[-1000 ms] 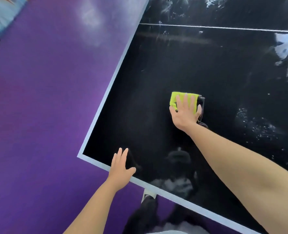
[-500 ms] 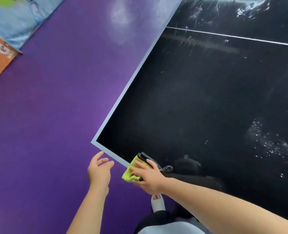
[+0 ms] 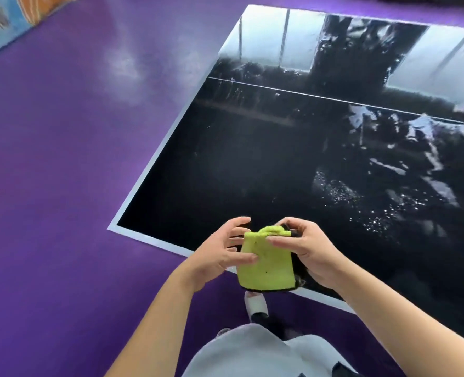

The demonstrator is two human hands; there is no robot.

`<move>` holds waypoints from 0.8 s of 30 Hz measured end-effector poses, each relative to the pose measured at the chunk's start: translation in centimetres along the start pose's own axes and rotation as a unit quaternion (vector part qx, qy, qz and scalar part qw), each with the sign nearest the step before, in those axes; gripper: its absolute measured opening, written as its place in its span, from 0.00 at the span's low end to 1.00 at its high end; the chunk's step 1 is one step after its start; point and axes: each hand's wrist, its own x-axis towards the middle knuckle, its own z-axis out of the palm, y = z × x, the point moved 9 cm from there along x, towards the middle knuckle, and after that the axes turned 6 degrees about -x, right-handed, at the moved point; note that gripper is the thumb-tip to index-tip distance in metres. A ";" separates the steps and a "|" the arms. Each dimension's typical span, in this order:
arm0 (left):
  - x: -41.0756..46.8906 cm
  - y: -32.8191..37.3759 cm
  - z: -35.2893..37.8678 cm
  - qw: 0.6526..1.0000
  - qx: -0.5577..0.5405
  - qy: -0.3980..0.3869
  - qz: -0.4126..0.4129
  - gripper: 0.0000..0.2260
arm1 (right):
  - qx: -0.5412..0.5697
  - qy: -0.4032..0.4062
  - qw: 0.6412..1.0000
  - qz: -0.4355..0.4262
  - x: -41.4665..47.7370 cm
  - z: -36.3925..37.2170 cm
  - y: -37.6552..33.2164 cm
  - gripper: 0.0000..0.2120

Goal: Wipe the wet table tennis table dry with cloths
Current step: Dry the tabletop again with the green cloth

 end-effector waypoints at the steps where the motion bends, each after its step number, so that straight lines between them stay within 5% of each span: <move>1: 0.4 0.3 1.5 1.000 -0.006 -0.027 0.005 0.30 | 0.012 0.023 1.000 0.000 -1.6 -1.1 -0.3 0.10; 6: 0.6 5.5 9.3 0.983 -0.050 -0.158 0.077 0.14 | 0.033 0.088 0.995 -0.023 -8.9 -6.3 -2.5 0.15; 9: -0.2 10.3 13.8 0.962 -0.092 -0.229 0.115 0.12 | 0.150 0.034 0.983 -0.096 -12.9 -9.8 -6.0 0.18; 11: 0.0 13.2 16.2 0.954 -0.108 -0.247 0.131 0.13 | 0.252 -0.028 0.958 -0.136 -13.8 -11.8 -7.0 0.30; 17: 8.1 13.1 18.1 0.994 0.072 -0.053 0.068 0.12 | 0.536 -0.152 0.829 -0.042 -7.7 -12.0 0.8 0.54; 19: 10.6 11.7 18.3 0.995 0.096 -0.006 0.016 0.12 | 0.561 -0.145 0.815 -0.018 -6.5 -13.2 2.0 0.53; 21: 13.0 11.1 18.6 0.995 0.102 0.019 -0.015 0.12 | 0.539 -0.087 0.838 0.012 -5.3 -15.8 3.8 0.46; 24: 16.9 11.9 18.8 0.994 0.088 0.065 -0.014 0.14 | 0.480 -0.045 0.872 0.084 -3.0 -19.7 5.5 0.26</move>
